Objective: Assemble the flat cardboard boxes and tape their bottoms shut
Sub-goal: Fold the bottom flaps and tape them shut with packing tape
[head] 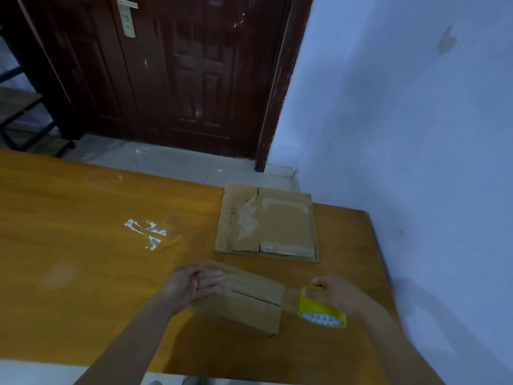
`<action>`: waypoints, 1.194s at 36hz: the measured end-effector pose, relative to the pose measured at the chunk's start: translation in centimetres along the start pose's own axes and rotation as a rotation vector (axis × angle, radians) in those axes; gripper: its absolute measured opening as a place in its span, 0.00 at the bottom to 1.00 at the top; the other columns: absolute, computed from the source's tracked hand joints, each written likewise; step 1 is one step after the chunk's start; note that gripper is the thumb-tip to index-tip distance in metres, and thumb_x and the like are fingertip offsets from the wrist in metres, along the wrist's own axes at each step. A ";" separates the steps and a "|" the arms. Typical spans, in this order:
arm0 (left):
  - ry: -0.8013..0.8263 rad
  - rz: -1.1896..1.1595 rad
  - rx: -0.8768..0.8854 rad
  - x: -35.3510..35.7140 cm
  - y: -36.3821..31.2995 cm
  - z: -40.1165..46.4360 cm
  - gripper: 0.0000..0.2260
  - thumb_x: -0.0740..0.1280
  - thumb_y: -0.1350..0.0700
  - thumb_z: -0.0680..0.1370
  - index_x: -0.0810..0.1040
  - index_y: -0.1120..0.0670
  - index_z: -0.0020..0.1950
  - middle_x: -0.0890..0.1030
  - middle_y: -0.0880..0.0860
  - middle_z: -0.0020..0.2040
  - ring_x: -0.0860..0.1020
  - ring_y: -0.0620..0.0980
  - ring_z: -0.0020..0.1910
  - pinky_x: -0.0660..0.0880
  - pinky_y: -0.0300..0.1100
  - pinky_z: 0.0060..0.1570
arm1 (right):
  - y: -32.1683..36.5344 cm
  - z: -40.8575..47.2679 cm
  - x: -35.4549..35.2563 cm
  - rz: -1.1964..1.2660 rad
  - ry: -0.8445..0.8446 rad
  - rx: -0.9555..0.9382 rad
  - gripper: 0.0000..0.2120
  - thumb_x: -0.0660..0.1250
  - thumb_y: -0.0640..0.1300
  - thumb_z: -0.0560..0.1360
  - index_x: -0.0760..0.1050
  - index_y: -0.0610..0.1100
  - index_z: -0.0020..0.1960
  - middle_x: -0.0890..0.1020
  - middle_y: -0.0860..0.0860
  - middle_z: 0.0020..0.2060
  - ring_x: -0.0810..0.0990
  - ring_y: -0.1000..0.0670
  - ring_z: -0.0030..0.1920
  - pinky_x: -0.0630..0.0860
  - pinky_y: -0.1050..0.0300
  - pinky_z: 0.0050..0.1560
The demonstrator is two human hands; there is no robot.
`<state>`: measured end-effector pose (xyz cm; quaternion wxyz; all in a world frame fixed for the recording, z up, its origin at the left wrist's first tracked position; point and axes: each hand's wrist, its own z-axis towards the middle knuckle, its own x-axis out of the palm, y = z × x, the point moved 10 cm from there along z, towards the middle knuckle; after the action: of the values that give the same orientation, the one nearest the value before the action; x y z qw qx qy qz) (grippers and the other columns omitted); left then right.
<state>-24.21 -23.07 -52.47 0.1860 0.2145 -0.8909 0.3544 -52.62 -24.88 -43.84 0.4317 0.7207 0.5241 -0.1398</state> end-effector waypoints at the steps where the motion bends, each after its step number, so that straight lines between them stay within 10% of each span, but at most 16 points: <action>1: -0.013 -0.001 0.004 -0.1 -0.1 0.0 0.19 0.49 0.60 0.84 0.66 0.77 0.61 0.82 0.68 0.47 0.84 0.59 0.42 0.81 0.47 0.34 | -0.3 0.0 -0.1 -0.057 -0.012 0.026 0.17 0.64 0.55 0.76 0.66 0.46 0.35 0.67 0.49 0.30 0.66 0.53 0.32 0.58 0.57 0.32; 7: -0.028 -0.014 0.019 -0.2 -0.2 -0.3 0.19 0.50 0.61 0.84 0.64 0.78 0.62 0.81 0.68 0.47 0.83 0.61 0.44 0.81 0.50 0.36 | -2.0 -0.3 0.0 -0.309 0.027 0.180 0.20 0.64 0.56 0.76 0.66 0.45 0.32 0.68 0.52 0.30 0.69 0.53 0.32 0.61 0.59 0.29; 10: -0.011 -0.117 -0.005 -0.5 -0.2 -0.1 0.19 0.50 0.59 0.84 0.66 0.76 0.61 0.81 0.69 0.50 0.83 0.60 0.43 0.81 0.51 0.35 | -2.0 -0.3 0.5 -0.250 0.055 0.178 0.20 0.63 0.59 0.76 0.78 0.42 0.47 0.79 0.47 0.41 0.78 0.49 0.44 0.72 0.54 0.40; 16: -0.001 -0.328 -0.065 -1.0 0.3 0.2 0.18 0.51 0.60 0.83 0.74 0.71 0.46 0.83 0.65 0.42 0.84 0.60 0.38 0.77 0.66 0.32 | -1.6 0.5 2.7 -0.105 -0.002 0.042 0.23 0.59 0.63 0.76 0.63 0.46 0.34 0.63 0.52 0.28 0.63 0.50 0.31 0.58 0.54 0.35; 20: 0.010 -0.449 -0.106 -1.3 0.7 0.4 0.11 0.50 0.58 0.83 0.68 0.64 0.55 0.84 0.60 0.42 0.84 0.59 0.38 0.71 0.72 0.34 | -1.0 0.6 3.5 -0.067 -0.097 0.004 0.23 0.54 0.57 0.81 0.60 0.47 0.31 0.60 0.52 0.24 0.59 0.55 0.24 0.59 0.54 0.33; 43: 0.007 -0.566 -0.179 -1.6 1.4 0.7 0.15 0.51 0.56 0.83 0.72 0.64 0.47 0.83 0.58 0.36 0.83 0.58 0.33 0.67 0.74 0.33 | 1.4 2.8 4.7 -0.388 -0.160 0.013 0.23 0.50 0.51 0.83 0.59 0.47 0.30 0.64 0.51 0.24 0.61 0.53 0.23 0.57 0.60 0.24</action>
<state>-23.70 -22.23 -54.46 0.2989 0.4357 -0.8228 0.2092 -48.74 -24.22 -47.89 0.4321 0.5956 0.6162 -0.2806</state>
